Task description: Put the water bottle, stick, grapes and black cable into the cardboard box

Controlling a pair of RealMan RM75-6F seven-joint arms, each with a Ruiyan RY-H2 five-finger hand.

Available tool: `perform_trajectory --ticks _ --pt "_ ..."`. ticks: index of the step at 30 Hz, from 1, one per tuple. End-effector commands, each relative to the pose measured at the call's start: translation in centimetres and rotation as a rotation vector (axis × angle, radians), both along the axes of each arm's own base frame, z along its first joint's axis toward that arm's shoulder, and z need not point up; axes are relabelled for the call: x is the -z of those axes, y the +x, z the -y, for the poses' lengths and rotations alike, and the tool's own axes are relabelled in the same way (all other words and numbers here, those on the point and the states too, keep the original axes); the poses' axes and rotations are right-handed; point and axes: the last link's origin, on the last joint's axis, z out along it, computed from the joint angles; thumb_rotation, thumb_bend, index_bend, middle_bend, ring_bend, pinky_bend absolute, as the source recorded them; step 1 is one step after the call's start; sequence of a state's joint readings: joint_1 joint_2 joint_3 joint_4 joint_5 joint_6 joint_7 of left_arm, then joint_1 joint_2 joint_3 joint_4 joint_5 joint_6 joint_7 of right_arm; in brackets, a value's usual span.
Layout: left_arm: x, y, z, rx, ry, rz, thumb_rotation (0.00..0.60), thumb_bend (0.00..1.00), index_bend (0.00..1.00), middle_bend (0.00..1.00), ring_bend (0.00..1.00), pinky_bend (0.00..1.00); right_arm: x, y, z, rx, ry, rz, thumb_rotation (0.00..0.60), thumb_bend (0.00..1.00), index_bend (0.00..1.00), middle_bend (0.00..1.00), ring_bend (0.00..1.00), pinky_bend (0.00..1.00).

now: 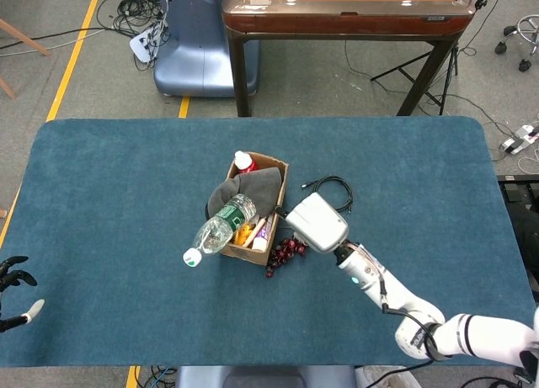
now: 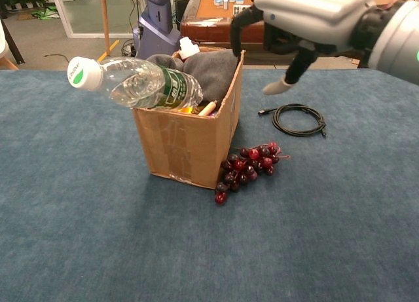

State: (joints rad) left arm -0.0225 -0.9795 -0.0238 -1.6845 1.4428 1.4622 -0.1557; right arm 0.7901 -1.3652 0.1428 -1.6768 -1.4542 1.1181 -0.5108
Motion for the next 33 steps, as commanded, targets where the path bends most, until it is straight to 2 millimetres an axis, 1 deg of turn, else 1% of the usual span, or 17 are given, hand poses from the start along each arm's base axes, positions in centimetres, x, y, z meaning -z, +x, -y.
perform_trajectory --ticks 1,2,3,4,6,7,9,12,17,22,26,29,33 --pt "0.0 -0.1 0.0 -0.004 0.0 -0.002 0.6 0.19 0.48 0.2 0.4 0.67 -0.3 -2.1 -0.5 0.063 0.011 -0.06 0.6 0.0 0.46 0.82 0.8 0.89" --pt "0.0 -0.1 -0.1 -0.005 0.0 -0.002 0.6 0.19 0.48 0.2 0.4 0.67 -0.3 -2.6 -0.6 0.082 0.016 -0.08 0.6 0.0 0.46 0.75 0.74 0.84" --pt "0.0 -0.1 -0.1 -0.006 0.001 -0.002 0.6 0.19 0.48 0.2 0.4 0.67 -0.3 -3.1 -0.6 0.107 0.025 -0.1 0.6 0.0 0.46 0.66 0.65 0.76" --pt "0.0 -0.1 -0.1 -0.007 0.001 -0.002 0.6 0.19 0.48 0.2 0.4 0.67 -0.2 -3.5 -0.7 0.125 0.03 -0.111 0.6 0.0 0.46 0.58 0.57 0.69" --pt "0.0 -0.2 -0.1 -0.008 0.0 -0.001 0.6 0.19 0.48 0.2 0.4 0.67 0.1 -4.2 -0.6 0.164 0.049 -0.127 0.6 0.0 0.46 0.5 0.48 0.6" --pt "0.0 -0.2 -0.1 -0.009 0.0 -0.002 0.6 0.19 0.48 0.2 0.4 0.67 0.3 -4.5 -0.6 0.179 0.058 -0.132 0.6 0.0 0.46 0.48 0.45 0.58" --pt "0.0 -0.2 -0.1 -0.008 0.0 -0.002 0.6 0.19 0.48 0.2 0.4 0.67 0.9 -5.0 -0.4 0.211 0.08 -0.146 0.6 0.0 0.46 0.45 0.43 0.54" --pt "0.0 -0.2 -0.1 -0.009 0.001 0.001 0.6 0.19 0.48 0.2 0.4 0.67 1.9 -5.6 -0.3 0.244 0.107 -0.173 0.6 0.0 0.45 0.43 0.4 0.52" --pt "-0.1 -0.2 -0.1 -0.011 0.001 0.003 0.6 0.19 0.48 0.2 0.4 0.67 3.8 -6.0 0.1 0.274 0.135 -0.222 0.6 0.0 0.44 0.41 0.37 0.49" --pt "-0.1 -0.2 0.0 -0.01 0.002 0.006 0.6 0.19 0.48 0.2 0.4 0.67 5.8 -5.5 0.7 0.288 0.154 -0.232 0.6 0.0 0.43 0.41 0.36 0.48" --pt "-0.2 -0.1 0.0 -0.009 0.005 0.01 0.6 0.19 0.48 0.2 0.4 0.67 7.4 -4.7 1.1 0.287 0.172 -0.236 0.6 0.0 0.41 0.36 0.3 0.45" --pt "-0.3 -0.2 0.0 -0.011 0.007 0.012 0.6 0.19 0.48 0.2 0.4 0.67 8.2 -4.1 1.2 0.285 0.186 -0.237 0.6 0.0 0.38 0.32 0.27 0.42" --pt "-0.5 -0.1 0.0 -0.008 0.012 0.017 0.6 0.19 0.48 0.2 0.4 0.67 9.2 -3.5 1.0 0.28 0.202 -0.238 0.6 0.0 0.37 0.31 0.26 0.42"
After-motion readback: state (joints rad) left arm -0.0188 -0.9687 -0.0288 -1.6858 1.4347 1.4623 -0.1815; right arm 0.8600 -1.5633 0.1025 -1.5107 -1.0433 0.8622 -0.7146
